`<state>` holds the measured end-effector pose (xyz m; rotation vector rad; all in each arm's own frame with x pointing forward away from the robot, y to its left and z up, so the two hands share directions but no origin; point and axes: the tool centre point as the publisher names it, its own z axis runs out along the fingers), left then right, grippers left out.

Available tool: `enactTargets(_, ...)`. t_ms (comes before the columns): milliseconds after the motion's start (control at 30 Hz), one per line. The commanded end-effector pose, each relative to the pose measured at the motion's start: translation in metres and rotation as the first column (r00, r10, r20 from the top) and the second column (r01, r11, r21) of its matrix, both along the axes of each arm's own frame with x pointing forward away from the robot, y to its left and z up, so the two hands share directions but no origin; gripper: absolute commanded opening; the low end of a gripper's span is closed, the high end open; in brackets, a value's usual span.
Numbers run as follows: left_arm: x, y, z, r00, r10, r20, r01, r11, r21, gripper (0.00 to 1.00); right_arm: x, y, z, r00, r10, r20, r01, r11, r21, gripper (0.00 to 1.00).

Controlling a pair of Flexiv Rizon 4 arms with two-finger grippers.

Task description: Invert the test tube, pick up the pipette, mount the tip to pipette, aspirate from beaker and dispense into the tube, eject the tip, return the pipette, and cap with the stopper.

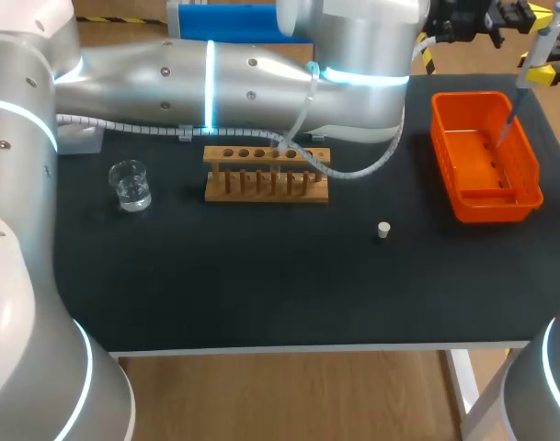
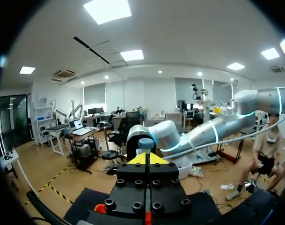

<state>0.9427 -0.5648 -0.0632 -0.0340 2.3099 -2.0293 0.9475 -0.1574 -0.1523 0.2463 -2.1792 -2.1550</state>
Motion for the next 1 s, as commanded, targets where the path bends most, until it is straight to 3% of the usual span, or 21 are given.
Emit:
enactTargets(33, -0.002, -0.003, -0.017, 1.0, 0.016, 0.003, -0.016, 1.0, -0.017, 0.0, 0.004, -0.001, 0.01, 1.0, 0.012, 0.0, -0.012, 1.0, 0.0, 0.0)
enactTargets(1000, 0.0, -0.004, -0.028, 1.0, 0.026, -0.016, -0.027, 1.0, -0.017, 0.0, 0.004, -0.001, 0.01, 1.0, 0.012, 0.0, -0.012, 1.0, 0.0, 0.0)
